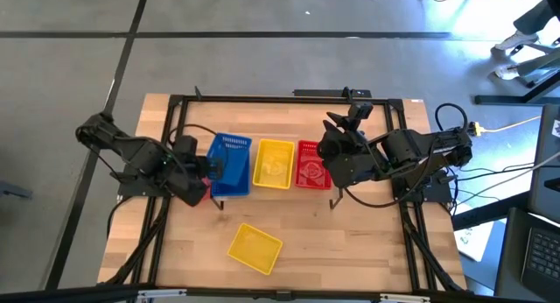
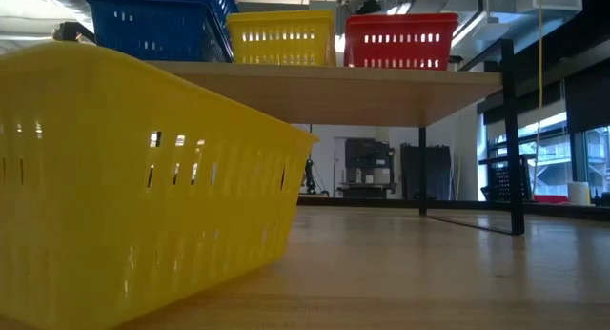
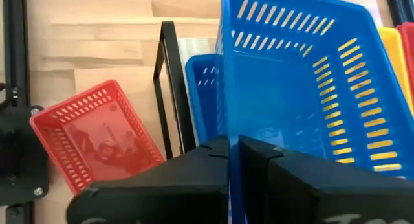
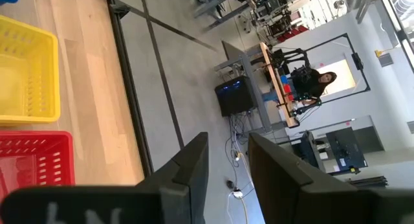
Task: Stack baskets on shelf by color
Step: Stack the blue bin on top of the stacked blue bins on the shelf
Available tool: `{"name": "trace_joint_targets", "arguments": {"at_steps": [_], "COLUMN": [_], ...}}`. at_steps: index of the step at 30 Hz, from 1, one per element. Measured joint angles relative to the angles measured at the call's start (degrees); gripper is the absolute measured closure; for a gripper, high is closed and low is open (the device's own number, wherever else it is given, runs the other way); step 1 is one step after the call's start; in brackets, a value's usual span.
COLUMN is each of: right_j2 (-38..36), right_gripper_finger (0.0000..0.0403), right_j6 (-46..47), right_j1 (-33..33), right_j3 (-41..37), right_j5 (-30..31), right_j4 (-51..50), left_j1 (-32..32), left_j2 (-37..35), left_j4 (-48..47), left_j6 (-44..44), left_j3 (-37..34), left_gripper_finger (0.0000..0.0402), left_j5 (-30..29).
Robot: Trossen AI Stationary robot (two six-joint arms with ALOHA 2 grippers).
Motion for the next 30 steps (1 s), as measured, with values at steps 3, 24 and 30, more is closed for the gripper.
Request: {"name": "trace_joint_targets", "arguments": {"at_steps": [3,24,30], "right_j2": [0.0,0.0,0.0], "right_gripper_finger": [0.0292,0.0292,0.0292], "right_j6": [0.0,-0.2,-0.2], "right_j1": [0.0,0.0,0.0], "right_j3": [0.0,0.0,0.0], "right_j5": [0.0,0.0,0.0], "right_j4": [0.0,2.0,2.6], "left_j1": [-0.2,-3.7,-4.0], "left_j2": [1.0,1.8,1.8], "left_j4": [0.0,-0.2,-1.1], "left_j6": [-1.3,-7.5,-8.6], "left_j3": [0.0,0.0,0.0], "left_gripper_finger": [0.0401,0.0401,0.0401], "left_j5": [0.0,1.0,1.7]}}
